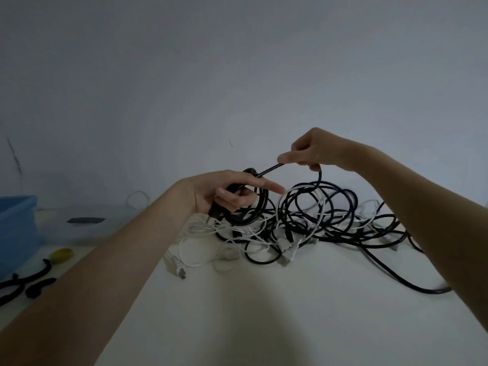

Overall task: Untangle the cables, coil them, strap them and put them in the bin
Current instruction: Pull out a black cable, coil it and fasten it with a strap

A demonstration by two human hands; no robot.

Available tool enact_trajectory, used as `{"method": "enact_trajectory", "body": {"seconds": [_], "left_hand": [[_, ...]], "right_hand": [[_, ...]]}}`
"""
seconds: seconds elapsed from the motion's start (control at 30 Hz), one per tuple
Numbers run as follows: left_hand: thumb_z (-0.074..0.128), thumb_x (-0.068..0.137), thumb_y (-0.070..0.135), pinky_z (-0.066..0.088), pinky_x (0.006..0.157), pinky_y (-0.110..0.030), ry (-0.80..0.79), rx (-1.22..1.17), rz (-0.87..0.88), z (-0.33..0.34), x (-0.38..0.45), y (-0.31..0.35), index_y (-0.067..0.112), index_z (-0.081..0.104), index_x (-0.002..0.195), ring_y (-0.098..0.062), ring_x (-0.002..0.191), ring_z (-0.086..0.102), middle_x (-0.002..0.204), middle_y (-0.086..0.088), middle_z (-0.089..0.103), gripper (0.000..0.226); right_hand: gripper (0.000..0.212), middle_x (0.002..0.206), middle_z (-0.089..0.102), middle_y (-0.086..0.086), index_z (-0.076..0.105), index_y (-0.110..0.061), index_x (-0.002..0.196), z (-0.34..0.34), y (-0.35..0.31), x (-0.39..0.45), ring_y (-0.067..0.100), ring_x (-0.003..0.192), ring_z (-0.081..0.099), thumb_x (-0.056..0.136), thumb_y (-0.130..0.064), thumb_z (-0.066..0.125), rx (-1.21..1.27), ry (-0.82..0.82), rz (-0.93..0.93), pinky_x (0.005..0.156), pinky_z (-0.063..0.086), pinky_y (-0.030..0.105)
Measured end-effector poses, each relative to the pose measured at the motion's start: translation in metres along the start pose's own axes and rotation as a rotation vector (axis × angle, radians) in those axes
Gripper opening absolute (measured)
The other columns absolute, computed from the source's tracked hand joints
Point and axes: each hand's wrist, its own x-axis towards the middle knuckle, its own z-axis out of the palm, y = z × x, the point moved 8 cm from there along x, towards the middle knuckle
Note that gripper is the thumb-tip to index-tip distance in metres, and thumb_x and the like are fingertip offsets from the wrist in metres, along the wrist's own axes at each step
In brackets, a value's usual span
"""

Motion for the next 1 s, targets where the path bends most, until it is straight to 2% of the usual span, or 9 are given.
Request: {"method": "enact_trajectory", "body": {"seconds": [0.17,0.27,0.4,0.5,0.6,0.73,0.87,0.93,1.0], "left_hand": [[0.04,0.089,0.022,0.02,0.026,-0.008,-0.01,-0.036,0.029,-0.012,-0.013,0.0,0.018,0.075,0.101,0.001,0.021,0.031,0.038,0.007,0.049,0.037],[0.046,0.094,0.023,0.024,0.031,-0.009,-0.308,-0.099,0.121,0.012,-0.013,0.013,0.02,0.059,0.128,0.003,0.033,0.05,0.067,0.001,0.071,0.036],[0.063,0.087,0.017,0.036,0.033,-0.008,-0.381,-0.221,0.255,0.031,-0.006,0.035,0.025,0.05,0.136,-0.003,0.039,0.058,0.102,-0.014,0.072,0.052],[0.062,0.078,0.002,0.054,0.048,-0.016,-0.172,-0.244,0.419,0.026,0.0,0.052,0.029,0.046,0.138,-0.022,0.075,0.072,0.128,-0.011,0.059,0.068],[0.046,0.077,-0.003,0.056,0.056,-0.018,0.063,-0.398,0.554,0.008,0.003,0.065,0.032,0.032,0.145,-0.039,0.109,0.061,0.145,-0.007,0.042,0.077],[0.042,0.085,-0.002,0.056,0.054,-0.017,0.235,-0.479,0.585,-0.008,0.003,0.066,0.032,0.035,0.144,-0.043,0.11,0.06,0.15,-0.005,0.033,0.069],[0.041,0.091,-0.001,0.057,0.057,-0.017,0.303,-0.452,0.504,-0.006,0.006,0.059,0.037,0.038,0.142,-0.04,0.109,0.061,0.152,-0.003,0.03,0.063],[0.043,0.092,-0.002,0.057,0.056,-0.019,0.381,-0.386,0.444,-0.009,0.007,0.052,0.039,0.043,0.138,-0.039,0.107,0.062,0.153,-0.001,0.027,0.061],[0.047,0.093,0.0,0.056,0.054,-0.02,0.46,-0.354,0.441,-0.014,0.004,0.052,0.035,0.058,0.12,-0.037,0.107,0.063,0.154,0.003,0.025,0.046]], "right_hand": [[0.025,0.062,0.047,0.002,0.065,-0.001,0.079,-0.011,0.004,0.007,0.014,0.067,0.044,0.083,-0.025,0.068,-0.015,-0.025,-0.009,0.069,0.037,0.024],[0.023,0.064,0.054,-0.003,0.065,-0.008,0.08,-0.006,0.008,0.019,0.012,0.063,0.048,0.088,-0.029,0.062,-0.178,0.104,0.003,0.061,0.038,0.02],[0.036,0.07,0.064,0.005,0.066,-0.005,0.088,0.043,0.044,0.03,0.016,0.056,0.063,0.093,-0.037,0.051,-0.197,0.052,0.205,0.051,0.05,0.02],[0.036,0.084,0.071,0.016,0.063,-0.004,0.079,0.076,0.057,0.023,0.025,0.073,0.071,0.096,-0.032,0.048,0.026,-0.07,0.339,0.07,0.058,0.028],[0.02,0.087,0.071,0.018,0.063,-0.001,0.081,0.087,0.039,0.017,0.03,0.084,0.07,0.093,-0.015,0.056,0.15,-0.168,0.221,0.084,0.056,0.031],[0.011,0.085,0.07,0.014,0.062,0.001,0.087,0.103,0.039,0.007,0.029,0.084,0.07,0.091,-0.004,0.054,0.255,-0.295,0.221,0.083,0.057,0.03],[0.006,0.09,0.068,0.008,0.061,-0.011,0.093,0.123,0.057,-0.007,0.024,0.081,0.07,0.092,-0.01,0.055,-0.112,-0.39,0.278,0.074,0.055,0.026],[0.013,0.103,0.066,0.012,0.06,-0.007,0.104,0.115,0.054,-0.005,0.023,0.073,0.069,0.094,-0.01,0.053,-0.223,-0.339,0.247,0.064,0.056,0.023],[0.015,0.107,0.062,0.017,0.059,-0.002,0.105,0.08,0.038,0.006,0.016,0.054,0.067,0.096,-0.01,0.049,-0.037,-0.123,0.206,0.046,0.051,0.018]]}}
